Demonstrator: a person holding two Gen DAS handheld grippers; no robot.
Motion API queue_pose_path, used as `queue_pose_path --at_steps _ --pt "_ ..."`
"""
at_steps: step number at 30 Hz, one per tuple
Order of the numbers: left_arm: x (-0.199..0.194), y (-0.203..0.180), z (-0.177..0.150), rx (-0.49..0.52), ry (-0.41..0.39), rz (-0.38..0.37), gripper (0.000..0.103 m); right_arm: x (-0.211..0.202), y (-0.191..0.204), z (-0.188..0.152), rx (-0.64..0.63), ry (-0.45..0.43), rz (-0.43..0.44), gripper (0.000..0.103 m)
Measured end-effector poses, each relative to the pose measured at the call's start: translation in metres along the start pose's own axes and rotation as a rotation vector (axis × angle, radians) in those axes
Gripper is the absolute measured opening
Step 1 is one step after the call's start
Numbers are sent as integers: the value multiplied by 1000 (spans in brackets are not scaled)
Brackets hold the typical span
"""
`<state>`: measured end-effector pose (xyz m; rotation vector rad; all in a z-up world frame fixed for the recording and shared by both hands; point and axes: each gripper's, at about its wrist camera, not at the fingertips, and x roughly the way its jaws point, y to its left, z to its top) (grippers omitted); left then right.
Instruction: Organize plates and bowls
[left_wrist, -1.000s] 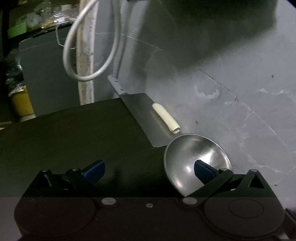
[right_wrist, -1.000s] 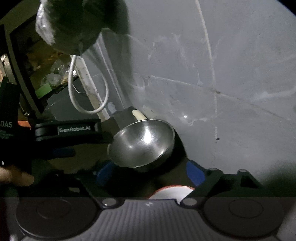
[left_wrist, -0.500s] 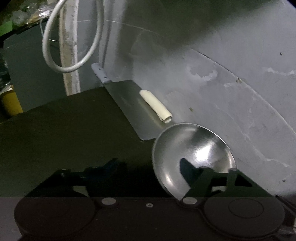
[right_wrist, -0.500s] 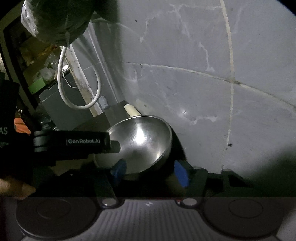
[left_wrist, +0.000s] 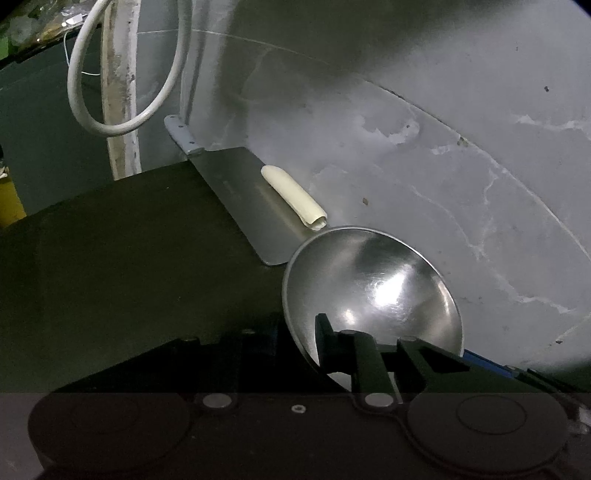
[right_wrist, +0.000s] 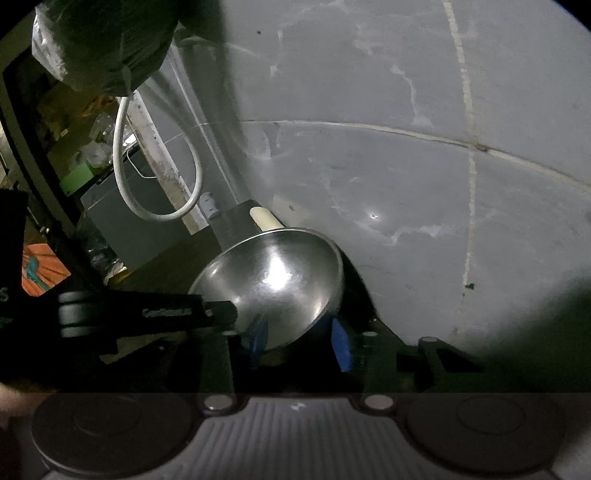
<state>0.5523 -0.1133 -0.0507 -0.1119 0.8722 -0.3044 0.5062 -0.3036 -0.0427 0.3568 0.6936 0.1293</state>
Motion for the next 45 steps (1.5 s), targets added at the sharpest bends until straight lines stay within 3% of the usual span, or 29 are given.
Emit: queue_pose_path --at_steps 11,25,32,45 --pt "-76 -5 -17 48 -141 61 20 -48 8 -5 -31 -79 148 27" --pt "-205 -36 -77 -17 -233 143 21 -147 21 -31 -155 -42 314 28" --pt "-244 -45 -115 -32 -241 136 21 -193 27 -60 -193 -8 320 28" --pt "-296 -39 -199 -54 -204 51 20 -263 43 -135 -191 48 267 27"
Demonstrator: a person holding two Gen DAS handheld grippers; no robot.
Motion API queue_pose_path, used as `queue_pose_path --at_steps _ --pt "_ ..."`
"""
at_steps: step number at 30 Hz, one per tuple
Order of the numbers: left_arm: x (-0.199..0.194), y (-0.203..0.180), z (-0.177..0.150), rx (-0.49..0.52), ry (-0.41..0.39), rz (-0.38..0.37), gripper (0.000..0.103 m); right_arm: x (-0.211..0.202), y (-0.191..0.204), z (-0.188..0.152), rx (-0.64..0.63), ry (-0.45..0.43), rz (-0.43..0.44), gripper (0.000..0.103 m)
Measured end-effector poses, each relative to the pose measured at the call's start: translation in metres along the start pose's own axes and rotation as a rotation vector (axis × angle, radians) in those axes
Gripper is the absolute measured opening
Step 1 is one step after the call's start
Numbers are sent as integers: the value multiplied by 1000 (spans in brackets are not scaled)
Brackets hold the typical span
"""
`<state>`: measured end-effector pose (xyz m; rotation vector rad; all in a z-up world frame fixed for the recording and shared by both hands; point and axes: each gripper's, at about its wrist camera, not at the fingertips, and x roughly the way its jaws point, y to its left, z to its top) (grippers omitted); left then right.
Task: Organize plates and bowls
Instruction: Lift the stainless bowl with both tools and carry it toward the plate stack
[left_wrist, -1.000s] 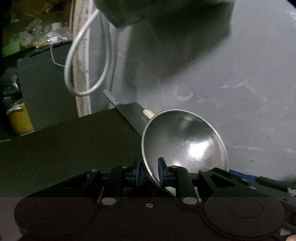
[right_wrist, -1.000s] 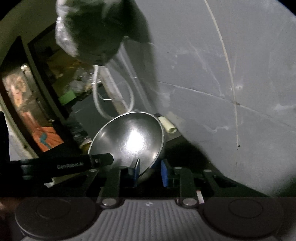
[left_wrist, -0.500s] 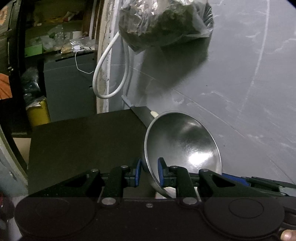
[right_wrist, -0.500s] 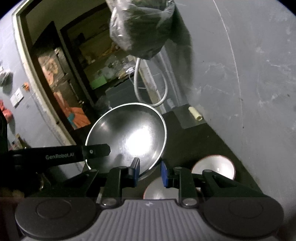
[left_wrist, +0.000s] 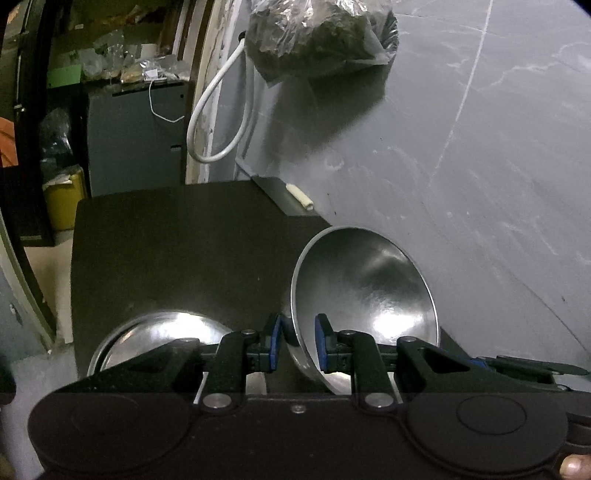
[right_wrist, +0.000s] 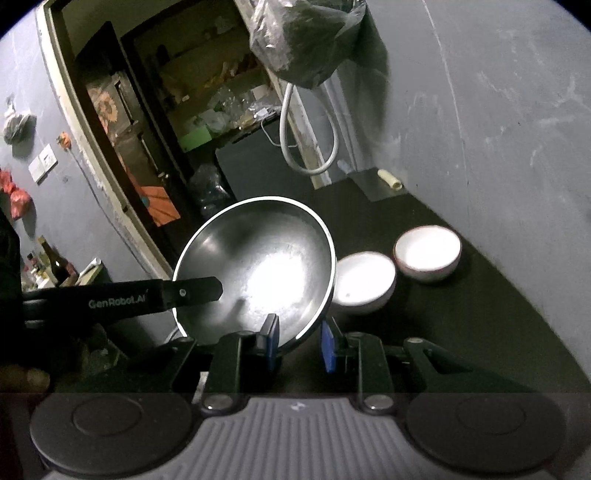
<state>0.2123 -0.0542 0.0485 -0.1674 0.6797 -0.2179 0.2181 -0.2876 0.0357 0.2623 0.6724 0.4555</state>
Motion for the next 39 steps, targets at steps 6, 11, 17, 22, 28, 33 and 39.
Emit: queue_pose_path --at_steps 6,11,17,22,28,33,39 --pt "-28 9 -37 -11 52 -18 21 -20 18 -37 20 48 -12 27" --pt "-45 17 -70 -29 117 -30 21 -30 30 -60 18 104 -26 27" --pt "-55 24 -92 -43 175 -25 22 -33 40 -79 28 168 -18 27" --pt "-62 32 -105 -48 198 -13 22 -33 45 -88 29 201 -2 27" --pt "-62 34 -113 -59 231 -2 22 -32 48 -92 18 226 0 27" --pt "-62 33 -115 -62 241 10 22 -31 48 -94 16 239 4 27" --pt "-59 33 -117 -70 253 25 22 -25 45 -91 13 251 9 27"
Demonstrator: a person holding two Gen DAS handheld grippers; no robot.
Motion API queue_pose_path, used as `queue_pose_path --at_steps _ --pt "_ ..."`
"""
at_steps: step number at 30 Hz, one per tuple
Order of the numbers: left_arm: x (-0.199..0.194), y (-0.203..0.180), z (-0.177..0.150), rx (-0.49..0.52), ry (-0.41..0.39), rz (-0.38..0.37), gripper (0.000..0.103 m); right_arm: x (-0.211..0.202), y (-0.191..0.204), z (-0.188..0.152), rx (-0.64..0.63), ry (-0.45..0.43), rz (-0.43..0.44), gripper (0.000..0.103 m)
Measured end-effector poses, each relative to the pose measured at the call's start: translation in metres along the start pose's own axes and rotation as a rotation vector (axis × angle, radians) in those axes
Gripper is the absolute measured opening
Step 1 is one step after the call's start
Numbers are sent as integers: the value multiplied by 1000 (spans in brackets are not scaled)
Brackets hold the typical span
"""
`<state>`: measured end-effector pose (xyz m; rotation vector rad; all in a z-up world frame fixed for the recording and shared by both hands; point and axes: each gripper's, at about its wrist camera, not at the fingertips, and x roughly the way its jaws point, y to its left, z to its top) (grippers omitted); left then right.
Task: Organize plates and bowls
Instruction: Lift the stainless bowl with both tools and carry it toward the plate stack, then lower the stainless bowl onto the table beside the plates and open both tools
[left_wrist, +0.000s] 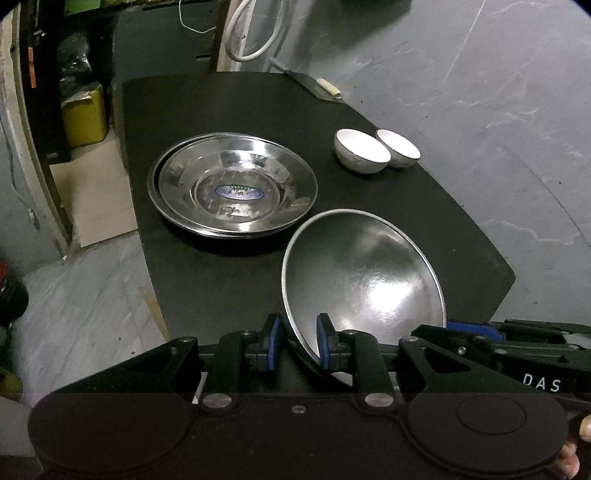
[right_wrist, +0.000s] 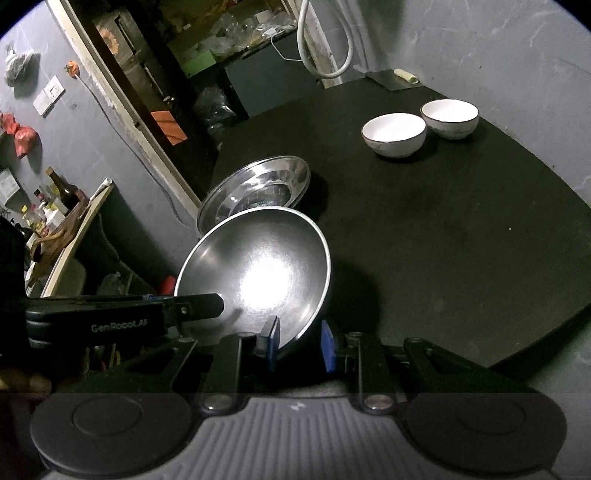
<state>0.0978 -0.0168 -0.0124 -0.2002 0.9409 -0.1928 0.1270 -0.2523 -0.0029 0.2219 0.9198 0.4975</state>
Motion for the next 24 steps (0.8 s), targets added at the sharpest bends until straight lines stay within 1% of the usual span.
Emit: queue_pose_path --at_steps 16,20,22,24 --pt "16 1 -1 -28 33 26 22 16 -5 2 -2 49 9 27" --pt "19 2 0 -34 33 28 23 17 -4 3 -7 47 12 27" --pt "20 2 0 -35 33 29 23 17 -4 4 -10 49 15 28" --pt "20 2 0 -33 31 30 23 17 -4 5 -13 49 15 32"
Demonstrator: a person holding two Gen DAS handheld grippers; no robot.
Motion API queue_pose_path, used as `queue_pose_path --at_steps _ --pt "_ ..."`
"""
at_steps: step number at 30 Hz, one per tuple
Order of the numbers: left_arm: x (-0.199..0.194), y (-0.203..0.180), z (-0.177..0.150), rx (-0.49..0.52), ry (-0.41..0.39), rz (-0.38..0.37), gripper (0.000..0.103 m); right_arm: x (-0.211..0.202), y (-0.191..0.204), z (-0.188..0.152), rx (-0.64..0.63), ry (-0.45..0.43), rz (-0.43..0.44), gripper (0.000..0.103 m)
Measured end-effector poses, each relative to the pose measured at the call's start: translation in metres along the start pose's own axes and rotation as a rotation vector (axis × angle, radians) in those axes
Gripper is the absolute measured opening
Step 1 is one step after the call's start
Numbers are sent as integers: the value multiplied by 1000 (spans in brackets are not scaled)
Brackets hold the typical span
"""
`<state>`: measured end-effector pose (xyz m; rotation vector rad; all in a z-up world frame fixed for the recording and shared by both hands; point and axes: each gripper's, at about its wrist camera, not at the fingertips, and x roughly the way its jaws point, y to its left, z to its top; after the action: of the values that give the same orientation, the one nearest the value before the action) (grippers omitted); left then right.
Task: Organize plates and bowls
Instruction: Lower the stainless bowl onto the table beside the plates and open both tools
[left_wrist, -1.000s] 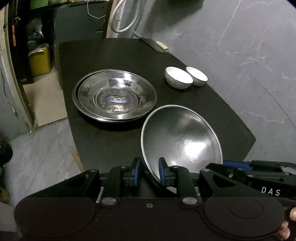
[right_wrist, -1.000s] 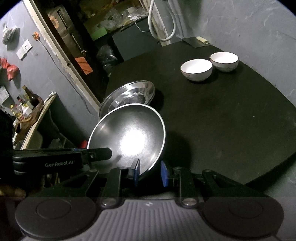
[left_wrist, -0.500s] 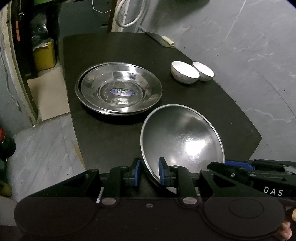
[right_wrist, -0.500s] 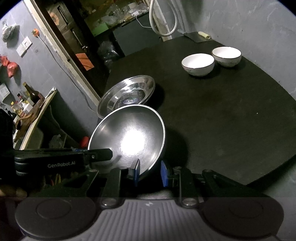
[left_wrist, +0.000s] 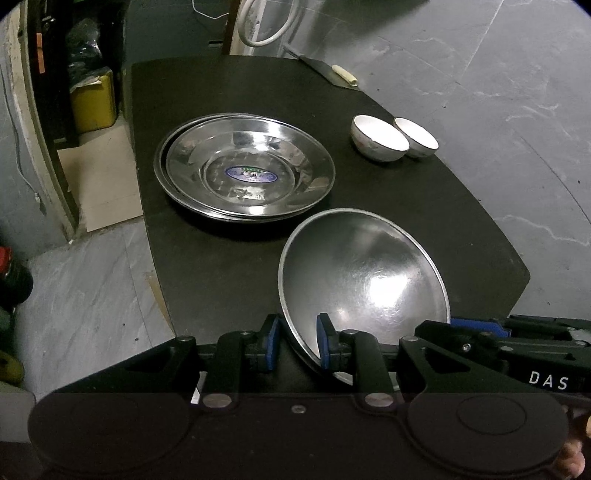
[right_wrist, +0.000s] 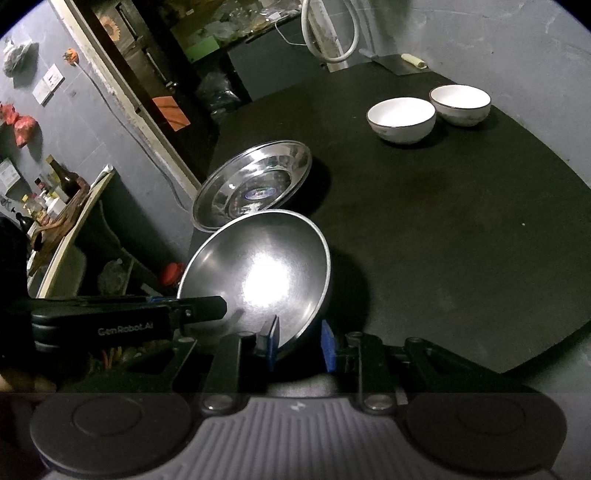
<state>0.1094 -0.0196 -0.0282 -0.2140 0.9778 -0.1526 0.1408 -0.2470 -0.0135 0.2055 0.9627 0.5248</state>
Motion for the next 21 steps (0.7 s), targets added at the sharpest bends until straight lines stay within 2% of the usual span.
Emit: queue_pose_path --at_steps 2,5,8,11,14,16,18,21 --pt "0 1 0 -1 -1 6 26 0 0 0 -1 0 -7 37" --pt "0 5 0 -9 -8 12 31 0 -3 3 6 1 -12 38" --pt "-4 9 0 -12 -20 17 41 -4 -4 7 1 -14 -21 40" --pt "-13 13 1 -16 -50 17 53 -10 -4 12 -8 -35 -37 51" --pt "-26 17 4 -30 -99 25 77 -16 -8 18 -11 -62 -49 64" --pt "-32 20 8 -49 -135 39 99 -20 -10 22 -10 -82 -58 74" --pt "-37 25 14 -84 -168 64 102 -22 -12 27 -6 -100 -63 86" --pt "-35 30 25 -131 -169 86 102 -22 -17 32 2 -122 -64 100"
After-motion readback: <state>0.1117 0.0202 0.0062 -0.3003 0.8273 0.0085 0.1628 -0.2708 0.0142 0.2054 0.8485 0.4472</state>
